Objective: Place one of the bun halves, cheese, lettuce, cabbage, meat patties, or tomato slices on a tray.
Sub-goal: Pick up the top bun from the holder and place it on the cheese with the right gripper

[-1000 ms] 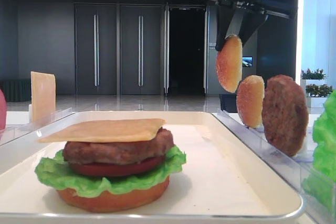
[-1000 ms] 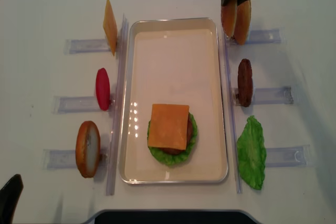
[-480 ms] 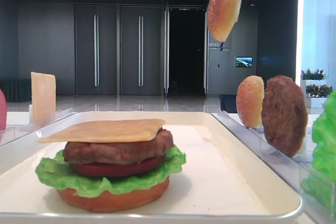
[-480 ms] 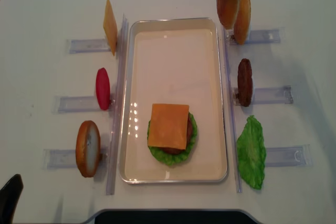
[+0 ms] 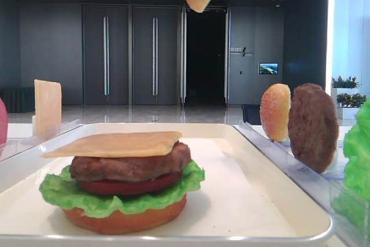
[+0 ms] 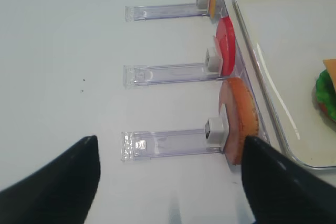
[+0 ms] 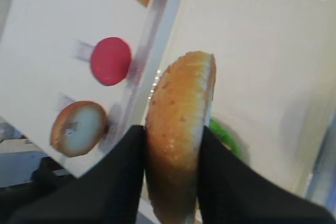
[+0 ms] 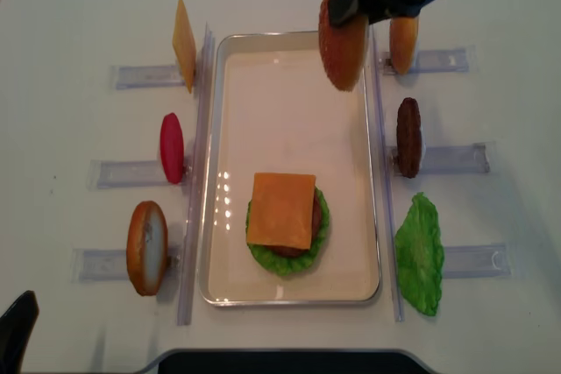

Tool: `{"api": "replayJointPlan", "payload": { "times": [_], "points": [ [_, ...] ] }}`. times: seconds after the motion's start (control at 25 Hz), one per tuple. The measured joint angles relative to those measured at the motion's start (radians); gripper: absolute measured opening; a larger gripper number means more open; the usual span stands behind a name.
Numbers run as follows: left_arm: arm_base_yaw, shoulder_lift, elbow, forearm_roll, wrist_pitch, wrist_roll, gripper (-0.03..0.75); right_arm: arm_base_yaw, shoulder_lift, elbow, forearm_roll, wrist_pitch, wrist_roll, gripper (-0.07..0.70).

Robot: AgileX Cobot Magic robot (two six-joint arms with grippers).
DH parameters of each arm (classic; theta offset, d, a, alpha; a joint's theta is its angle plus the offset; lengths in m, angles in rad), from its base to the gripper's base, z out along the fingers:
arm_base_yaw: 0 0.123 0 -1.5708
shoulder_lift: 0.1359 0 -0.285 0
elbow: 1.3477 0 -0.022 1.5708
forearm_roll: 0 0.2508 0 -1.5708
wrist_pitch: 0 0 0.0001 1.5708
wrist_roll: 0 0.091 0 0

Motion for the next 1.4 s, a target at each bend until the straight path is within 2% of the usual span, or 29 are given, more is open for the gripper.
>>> {"api": "replayJointPlan", "payload": {
  "times": [0.2, 0.36, 0.52, 0.8, 0.88, 1.0, 1.2, 1.4],
  "points": [
    [0.000, 0.000, 0.000, 0.000, 0.000, 0.002, 0.643, 0.004, -0.095, 0.212, 0.313, -0.117, -0.229, 0.239],
    [0.000, 0.000, 0.000, 0.000, 0.000, 0.003, 0.643, 0.004, -0.135, 0.331, 0.507, -0.160, -0.373, 0.239],
    [0.000, 0.000, 0.000, 0.000, 0.000, 0.003, 0.643, 0.004, -0.135, 0.380, 0.545, -0.167, -0.404, 0.239],
    [0.000, 0.000, 0.000, 0.000, 0.000, 0.003, 0.643, 0.033, -0.135, 0.390, 0.569, -0.145, -0.411, 0.239],
    [0.000, 0.000, 0.000, 0.000, 0.000, 0.004, 0.643, 0.058, -0.135, 0.412, 0.575, -0.156, -0.432, 0.239],
    [0.000, 0.000, 0.000, 0.000, 0.000, 0.004, 0.643, 0.093, -0.134, 0.447, 0.598, -0.204, -0.457, 0.239],
    [0.000, 0.000, 0.000, 0.000, 0.000, 0.004, 0.643, 0.097, -0.086, 0.452, 0.740, -0.254, -0.585, 0.239],
    [0.000, 0.000, 0.000, 0.000, 0.000, 0.004, 0.643, 0.097, 0.014, 0.453, 0.884, -0.219, -0.725, 0.239]
  ]
}}
